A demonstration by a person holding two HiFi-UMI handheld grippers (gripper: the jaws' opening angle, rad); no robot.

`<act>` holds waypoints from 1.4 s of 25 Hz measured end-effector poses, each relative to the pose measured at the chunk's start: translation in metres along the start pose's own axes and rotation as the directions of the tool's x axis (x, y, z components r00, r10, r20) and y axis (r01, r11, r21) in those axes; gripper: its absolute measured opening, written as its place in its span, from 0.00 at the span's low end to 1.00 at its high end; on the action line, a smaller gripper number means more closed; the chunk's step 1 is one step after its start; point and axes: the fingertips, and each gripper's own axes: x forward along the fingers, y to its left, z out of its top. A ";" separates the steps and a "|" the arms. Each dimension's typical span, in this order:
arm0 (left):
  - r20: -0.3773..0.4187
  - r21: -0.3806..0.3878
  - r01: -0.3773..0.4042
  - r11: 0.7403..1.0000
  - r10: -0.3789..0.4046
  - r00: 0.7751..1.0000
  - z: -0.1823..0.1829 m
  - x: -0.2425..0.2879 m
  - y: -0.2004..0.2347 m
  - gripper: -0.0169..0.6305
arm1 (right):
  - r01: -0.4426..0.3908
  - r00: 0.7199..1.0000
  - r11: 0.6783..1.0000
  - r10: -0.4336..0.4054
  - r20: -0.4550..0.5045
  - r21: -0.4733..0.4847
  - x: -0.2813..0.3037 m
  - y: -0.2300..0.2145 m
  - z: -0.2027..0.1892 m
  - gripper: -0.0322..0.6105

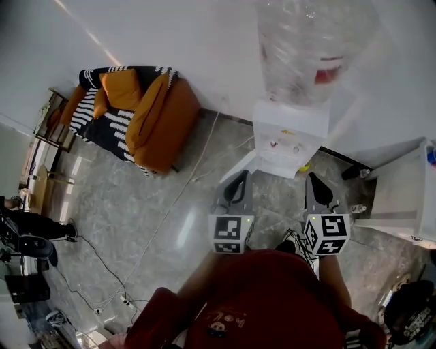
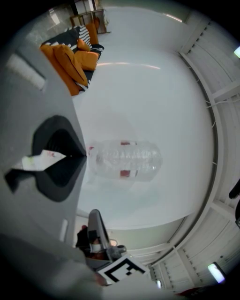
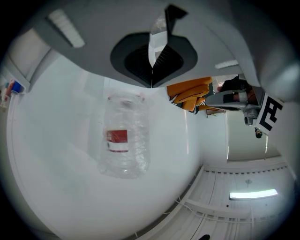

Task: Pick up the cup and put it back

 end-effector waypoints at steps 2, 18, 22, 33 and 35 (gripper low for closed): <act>-0.002 0.001 -0.001 1.000 0.001 1.000 -0.002 -0.003 0.000 0.03 | -0.006 1.000 1.000 0.006 0.003 -0.006 0.000 0.003 -0.001 0.05; 0.004 0.017 0.011 1.000 -0.011 1.000 -0.003 -0.015 -0.009 0.03 | 0.007 0.999 0.999 -0.008 0.050 0.033 -0.004 0.001 0.004 0.05; 0.003 0.014 0.007 1.000 -0.007 1.000 -0.002 -0.015 -0.009 0.03 | -0.015 0.999 1.000 0.013 0.046 0.024 -0.001 0.006 0.005 0.05; 0.011 -0.001 -0.023 1.000 0.023 1.000 0.001 -0.019 -0.007 0.03 | -0.039 0.999 0.999 0.038 0.023 0.010 -0.002 0.011 -0.001 0.05; 0.015 0.002 -0.023 1.000 0.022 1.000 0.002 -0.019 -0.007 0.03 | -0.037 0.999 0.999 0.037 0.019 0.001 -0.003 0.009 -0.001 0.05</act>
